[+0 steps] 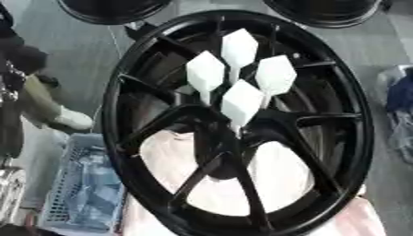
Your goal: Pull the pin out of the wheel hub.
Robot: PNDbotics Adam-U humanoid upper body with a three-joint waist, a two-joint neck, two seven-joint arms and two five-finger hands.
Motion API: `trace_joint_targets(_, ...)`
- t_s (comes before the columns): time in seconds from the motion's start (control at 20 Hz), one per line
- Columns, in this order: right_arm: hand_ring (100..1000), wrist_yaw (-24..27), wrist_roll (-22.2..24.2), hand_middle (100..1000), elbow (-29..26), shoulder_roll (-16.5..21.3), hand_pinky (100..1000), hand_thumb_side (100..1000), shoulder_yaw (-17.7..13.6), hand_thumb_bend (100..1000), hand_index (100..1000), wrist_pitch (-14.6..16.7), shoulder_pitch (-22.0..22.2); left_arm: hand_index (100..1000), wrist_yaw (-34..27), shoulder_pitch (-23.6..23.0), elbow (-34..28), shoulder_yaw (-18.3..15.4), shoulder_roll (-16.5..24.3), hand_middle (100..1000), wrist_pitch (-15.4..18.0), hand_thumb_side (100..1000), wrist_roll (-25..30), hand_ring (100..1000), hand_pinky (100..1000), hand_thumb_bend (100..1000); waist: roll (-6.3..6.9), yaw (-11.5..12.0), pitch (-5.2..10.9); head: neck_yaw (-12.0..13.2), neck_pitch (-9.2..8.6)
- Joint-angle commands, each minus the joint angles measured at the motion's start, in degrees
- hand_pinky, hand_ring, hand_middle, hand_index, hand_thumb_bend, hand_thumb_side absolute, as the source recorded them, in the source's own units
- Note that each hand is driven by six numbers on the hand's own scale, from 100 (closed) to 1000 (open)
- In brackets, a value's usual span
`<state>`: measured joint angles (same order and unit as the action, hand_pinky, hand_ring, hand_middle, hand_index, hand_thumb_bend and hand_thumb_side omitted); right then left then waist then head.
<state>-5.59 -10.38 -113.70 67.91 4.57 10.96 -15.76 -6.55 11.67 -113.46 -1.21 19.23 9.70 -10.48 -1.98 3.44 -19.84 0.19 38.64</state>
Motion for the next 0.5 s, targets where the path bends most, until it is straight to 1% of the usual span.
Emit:
trace_joint_targets(0.05,826,-1.46,2.85,760,-0.89,6.47,766,236,0.56,100,786,0.07,-1.05,762,0.03,0.62,-1.13,0.19,1.48,625,0.01,729,0.32,716,793,100,-0.08,0.28,0.64,-0.63,-0.93)
trace_joint_targets(0.25,832,-0.97,6.63,766,-0.89,8.89,778,259,2.13,100,795,0.41,-2.31,762,-0.06,0.83,-1.13,0.38,1.67,625,-0.01,730,0.54,716,793,100,-0.43,0.85,0.49,-1.12,-1.27)
trace_joint_targets(0.5,835,-0.27,11.41,769,-0.89,10.13,783,285,3.94,100,799,0.53,-4.34,762,-0.14,0.88,-1.13,0.55,1.81,624,-0.08,731,0.71,715,793,100,-0.68,1.21,0.34,-1.94,-1.30)
